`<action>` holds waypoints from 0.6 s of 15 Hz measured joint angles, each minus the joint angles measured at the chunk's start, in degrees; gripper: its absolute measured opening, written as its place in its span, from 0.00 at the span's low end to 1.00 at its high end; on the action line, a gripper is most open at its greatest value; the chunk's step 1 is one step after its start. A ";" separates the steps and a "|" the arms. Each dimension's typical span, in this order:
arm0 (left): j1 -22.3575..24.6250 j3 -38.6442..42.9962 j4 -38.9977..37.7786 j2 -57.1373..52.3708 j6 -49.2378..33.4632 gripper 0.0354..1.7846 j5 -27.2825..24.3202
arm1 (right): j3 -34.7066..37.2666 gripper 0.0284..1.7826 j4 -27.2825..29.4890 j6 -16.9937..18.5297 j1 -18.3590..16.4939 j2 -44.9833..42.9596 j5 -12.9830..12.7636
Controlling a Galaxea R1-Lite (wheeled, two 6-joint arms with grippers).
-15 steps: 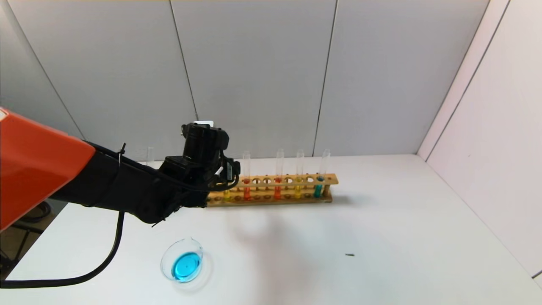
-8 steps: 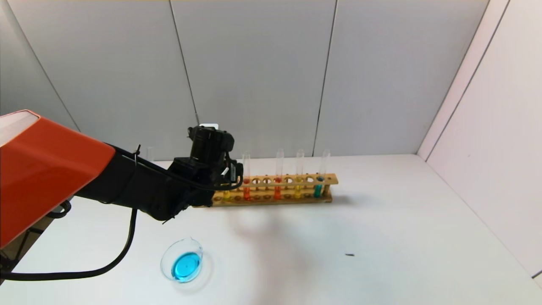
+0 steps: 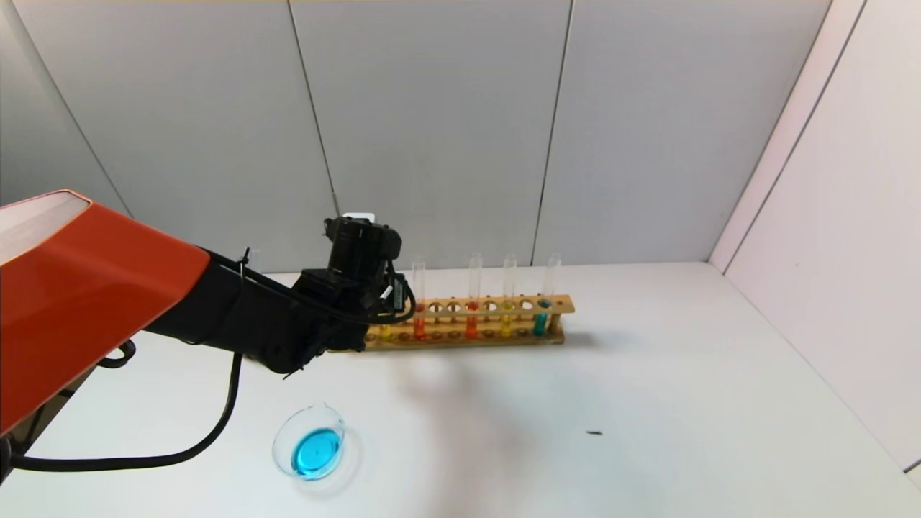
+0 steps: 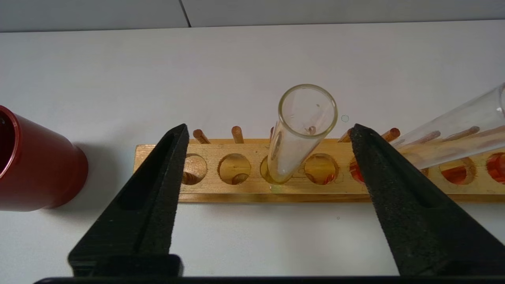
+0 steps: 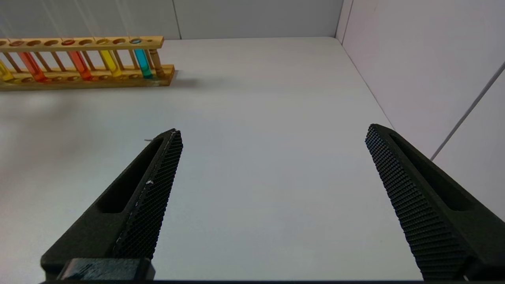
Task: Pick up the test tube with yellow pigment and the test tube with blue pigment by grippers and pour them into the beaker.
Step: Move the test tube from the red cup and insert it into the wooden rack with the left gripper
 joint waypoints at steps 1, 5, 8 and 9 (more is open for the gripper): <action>0.00 0.00 0.00 0.11 0.00 0.69 0.00 | 0.00 0.95 0.00 0.00 0.00 0.00 0.00; 0.00 -0.57 -0.09 0.30 1.13 0.28 0.00 | 0.00 0.95 0.01 0.02 0.00 0.00 0.00; -0.09 -1.38 -0.13 0.72 1.23 0.15 -0.05 | 0.00 0.95 0.01 0.00 0.00 0.00 0.00; -0.02 -1.55 -0.13 0.85 1.23 0.15 -0.07 | 0.00 0.95 0.00 0.02 0.00 0.00 0.00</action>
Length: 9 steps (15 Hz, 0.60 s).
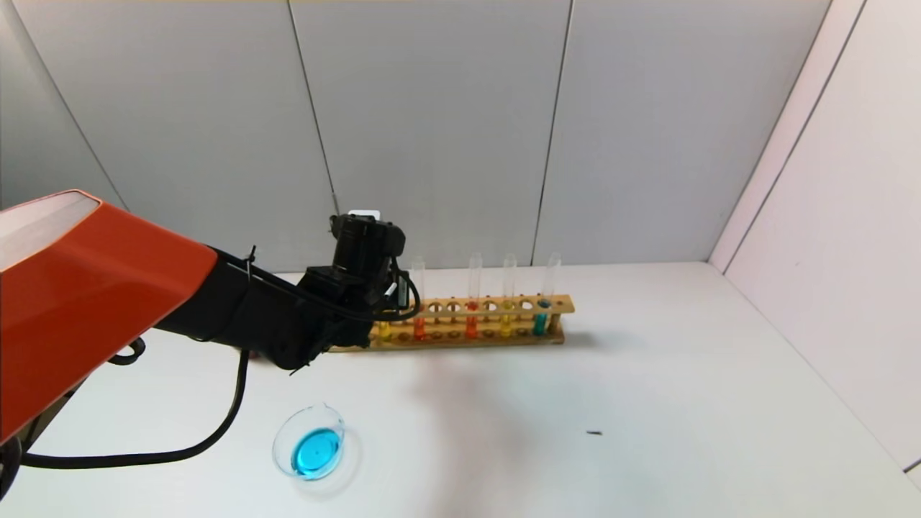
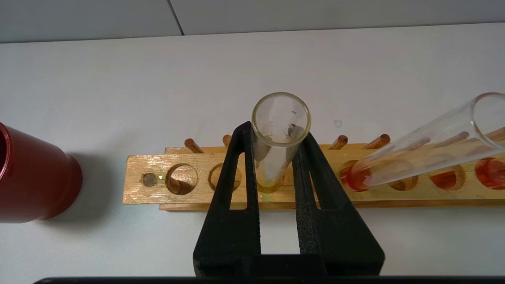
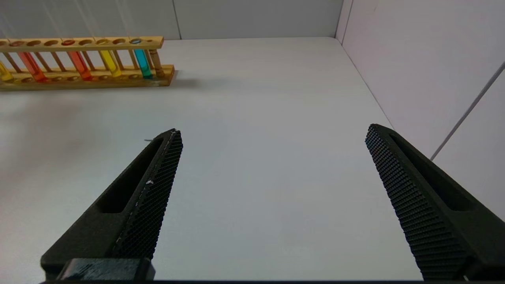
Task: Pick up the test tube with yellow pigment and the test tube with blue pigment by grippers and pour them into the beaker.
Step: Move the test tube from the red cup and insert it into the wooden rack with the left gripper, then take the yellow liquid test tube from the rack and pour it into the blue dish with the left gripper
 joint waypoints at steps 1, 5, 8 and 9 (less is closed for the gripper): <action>0.02 -0.07 -0.11 0.18 -0.05 0.15 0.00 | 0.00 0.95 0.00 0.00 0.00 0.00 0.00; 0.05 -0.09 -0.17 0.44 -0.16 0.15 0.07 | 0.00 0.95 0.01 0.00 0.00 0.00 0.00; 0.05 0.00 -0.12 0.49 -0.24 0.15 0.07 | 0.00 0.95 0.01 -0.02 0.00 0.00 0.00; 0.05 0.06 -0.15 0.50 -0.27 0.15 0.09 | 0.00 0.95 0.00 -0.02 0.00 0.00 0.00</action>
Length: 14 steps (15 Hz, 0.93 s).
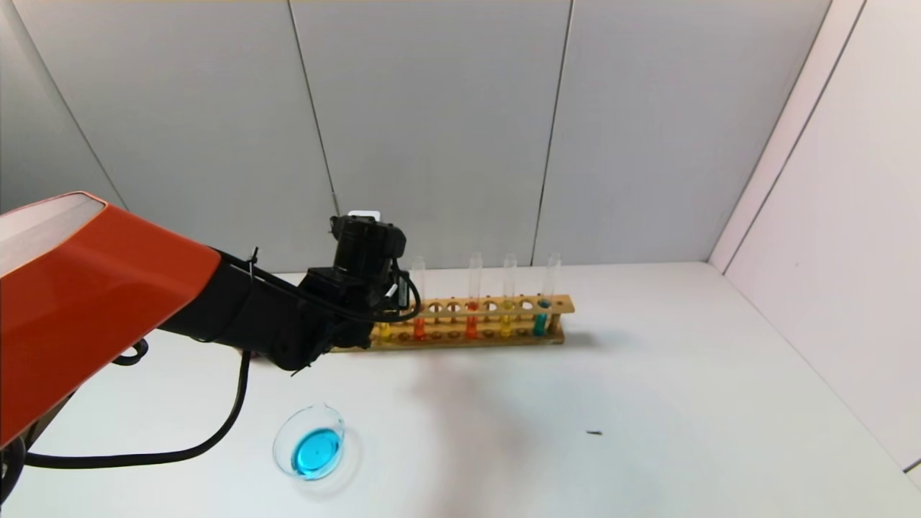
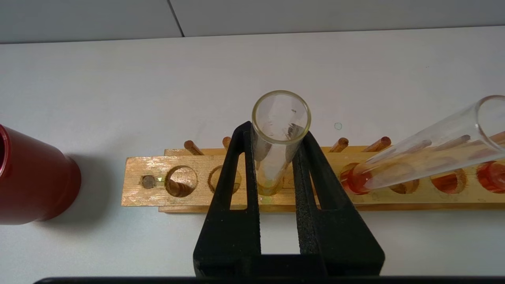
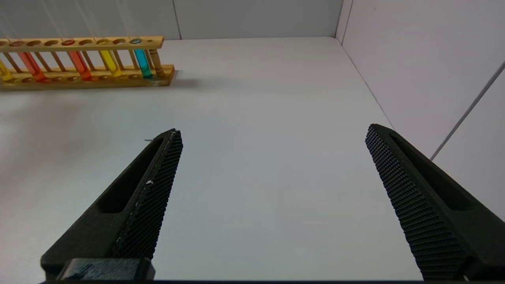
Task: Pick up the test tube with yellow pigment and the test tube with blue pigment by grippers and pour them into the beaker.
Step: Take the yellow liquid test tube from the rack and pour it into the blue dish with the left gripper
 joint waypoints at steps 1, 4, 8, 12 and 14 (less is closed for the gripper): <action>0.00 0.05 0.02 0.00 0.00 0.15 0.00 | 0.00 0.95 0.01 0.00 0.00 0.00 0.00; 0.00 0.28 0.02 0.05 -0.26 0.15 0.00 | 0.00 0.95 0.01 -0.02 0.00 0.00 0.00; 0.00 0.46 0.04 0.11 -0.26 0.15 -0.01 | 0.00 0.95 0.00 0.02 0.00 0.00 0.00; -0.05 0.30 0.26 -0.43 0.24 0.15 -0.06 | 0.00 0.95 0.01 0.02 0.00 0.00 0.00; -0.07 -0.15 0.55 -1.11 0.72 0.15 -0.09 | 0.00 0.95 0.01 0.02 0.00 0.00 0.00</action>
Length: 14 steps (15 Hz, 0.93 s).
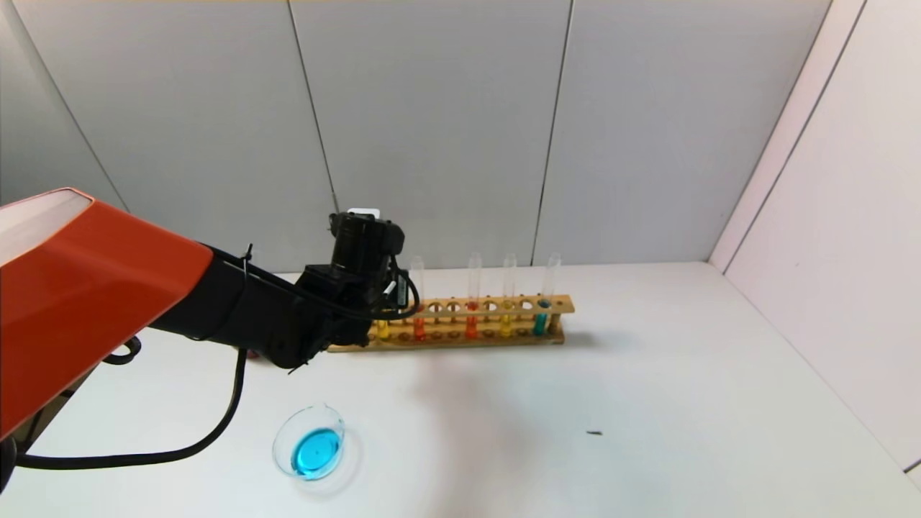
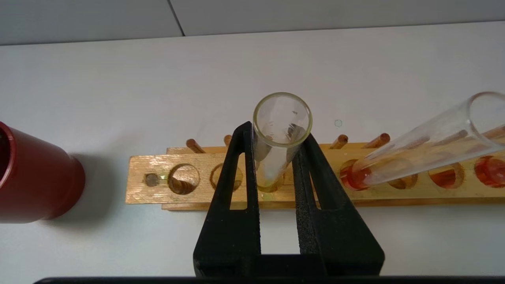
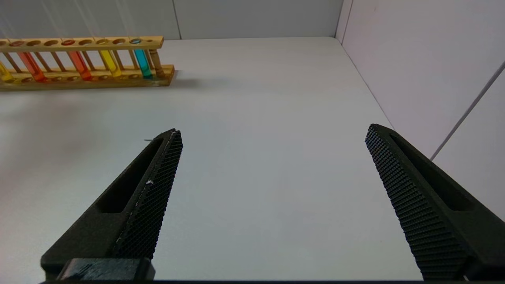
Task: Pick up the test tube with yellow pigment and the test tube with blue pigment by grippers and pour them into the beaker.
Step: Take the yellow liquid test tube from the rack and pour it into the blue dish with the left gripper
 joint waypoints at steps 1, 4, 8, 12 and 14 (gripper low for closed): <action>0.00 -0.51 -0.02 -0.33 0.49 0.15 0.00 | 0.00 0.95 -0.01 -0.02 0.00 0.00 0.00; 0.00 -1.43 0.00 -1.13 1.32 0.15 0.07 | 0.00 0.95 -0.01 0.00 0.00 0.00 0.00; 0.05 -2.39 0.41 -2.21 1.68 0.15 0.07 | 0.00 0.95 -0.01 -0.02 0.00 0.00 0.00; 0.05 -4.24 2.05 -3.12 2.54 0.15 0.07 | 0.00 0.95 -0.01 -0.02 0.00 0.00 0.00; 0.02 -5.97 4.04 -3.78 2.65 0.15 0.09 | 0.00 0.95 0.00 -0.02 0.00 0.00 0.00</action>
